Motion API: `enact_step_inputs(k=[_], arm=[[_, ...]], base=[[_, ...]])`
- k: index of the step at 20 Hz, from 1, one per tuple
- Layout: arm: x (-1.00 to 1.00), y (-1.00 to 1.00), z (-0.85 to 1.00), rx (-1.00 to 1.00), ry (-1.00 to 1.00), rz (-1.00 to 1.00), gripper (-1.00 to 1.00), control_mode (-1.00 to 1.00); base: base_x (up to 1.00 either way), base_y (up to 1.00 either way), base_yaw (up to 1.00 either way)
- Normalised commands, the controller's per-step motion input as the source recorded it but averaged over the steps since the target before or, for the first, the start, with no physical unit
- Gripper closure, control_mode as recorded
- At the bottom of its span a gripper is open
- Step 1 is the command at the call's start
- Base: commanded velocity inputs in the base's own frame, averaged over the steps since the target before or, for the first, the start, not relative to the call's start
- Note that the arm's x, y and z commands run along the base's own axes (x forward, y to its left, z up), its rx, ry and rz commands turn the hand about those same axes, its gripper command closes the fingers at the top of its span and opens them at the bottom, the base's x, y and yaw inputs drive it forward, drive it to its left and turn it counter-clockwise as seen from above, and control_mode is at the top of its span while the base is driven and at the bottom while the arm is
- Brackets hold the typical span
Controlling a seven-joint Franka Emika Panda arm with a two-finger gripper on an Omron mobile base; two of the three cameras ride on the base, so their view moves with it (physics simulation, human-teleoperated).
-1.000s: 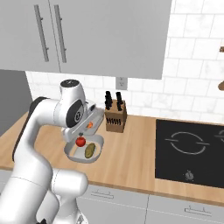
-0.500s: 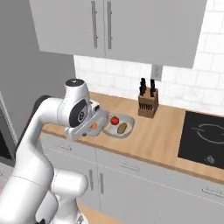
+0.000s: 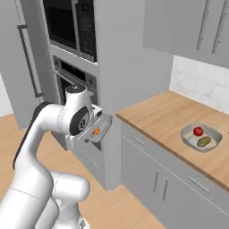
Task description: Take the meat container that has the shrimp and place it on the second highest rack of the freezer. Then take the vegetable container that has the tomato and potato and place it on the highest rack of the freezer.
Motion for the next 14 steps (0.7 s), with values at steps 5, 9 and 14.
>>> enact_step_inputs(k=[5, 9, 14], arm=[[0.0, 0.0, 0.0, 0.0, 0.0, 0.0, 1.0, 1.0], [0.0, 0.0, 0.0, 0.0, 0.0, 0.0, 1.0, 1.0], [0.0, 0.0, 0.0, 0.0, 0.0, 0.0, 1.0, 1.0]], base=[[0.02, 0.69, 0.55], [0.26, 0.97, 0.25], [0.29, 0.85, 0.17]])
